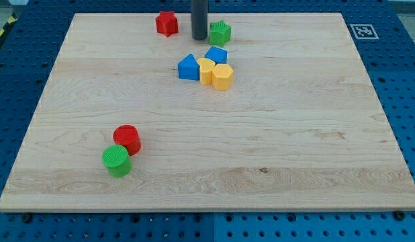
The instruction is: Move the red and green stars above the groupof blocks
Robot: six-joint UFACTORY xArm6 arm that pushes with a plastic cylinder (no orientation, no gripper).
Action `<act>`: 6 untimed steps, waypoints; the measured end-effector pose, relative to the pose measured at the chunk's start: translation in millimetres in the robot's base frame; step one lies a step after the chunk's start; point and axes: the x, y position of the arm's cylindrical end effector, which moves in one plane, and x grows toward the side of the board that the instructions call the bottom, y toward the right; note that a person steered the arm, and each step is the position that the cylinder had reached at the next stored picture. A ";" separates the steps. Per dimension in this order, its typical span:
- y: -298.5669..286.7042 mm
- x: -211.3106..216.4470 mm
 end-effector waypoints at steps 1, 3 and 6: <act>-62.1 17.3; -172.5 -12.5; -94.6 -48.5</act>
